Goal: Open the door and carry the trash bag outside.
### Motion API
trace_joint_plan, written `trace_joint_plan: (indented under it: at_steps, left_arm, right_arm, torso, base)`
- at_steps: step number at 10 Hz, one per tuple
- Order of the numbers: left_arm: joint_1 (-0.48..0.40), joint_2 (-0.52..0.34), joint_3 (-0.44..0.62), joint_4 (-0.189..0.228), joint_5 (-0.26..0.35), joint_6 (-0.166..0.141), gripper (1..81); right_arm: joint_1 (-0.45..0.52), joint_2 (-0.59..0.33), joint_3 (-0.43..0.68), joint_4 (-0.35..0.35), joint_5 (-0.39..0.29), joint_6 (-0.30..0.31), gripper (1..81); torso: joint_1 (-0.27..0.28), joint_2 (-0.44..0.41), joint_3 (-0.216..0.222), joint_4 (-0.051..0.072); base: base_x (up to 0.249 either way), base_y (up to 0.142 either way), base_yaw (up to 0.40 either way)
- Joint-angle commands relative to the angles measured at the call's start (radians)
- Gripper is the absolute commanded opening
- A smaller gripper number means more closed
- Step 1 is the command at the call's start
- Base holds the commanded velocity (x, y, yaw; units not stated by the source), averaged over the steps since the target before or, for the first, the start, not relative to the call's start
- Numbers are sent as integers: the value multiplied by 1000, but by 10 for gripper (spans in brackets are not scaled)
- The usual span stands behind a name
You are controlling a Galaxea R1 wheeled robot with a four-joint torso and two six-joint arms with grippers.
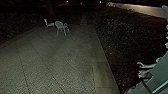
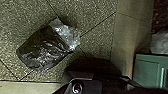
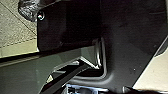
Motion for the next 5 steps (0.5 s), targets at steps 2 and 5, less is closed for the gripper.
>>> trace_joint_plan:
  at_steps: [2,5]
  left_arm:
    - [165,67,-26,15,-40,91,811]
    - [345,129,-29,15,-138,189,811]
  right_arm:
    - [12,18,15,-9,-58,-4,811]
    - [15,18,17,-6,-38,-2,811]
  torso:
    - [0,0,127,0]
    - [-2,-1,109,-13]
  base:
    - [0,0,0]
    - [0,0,0]
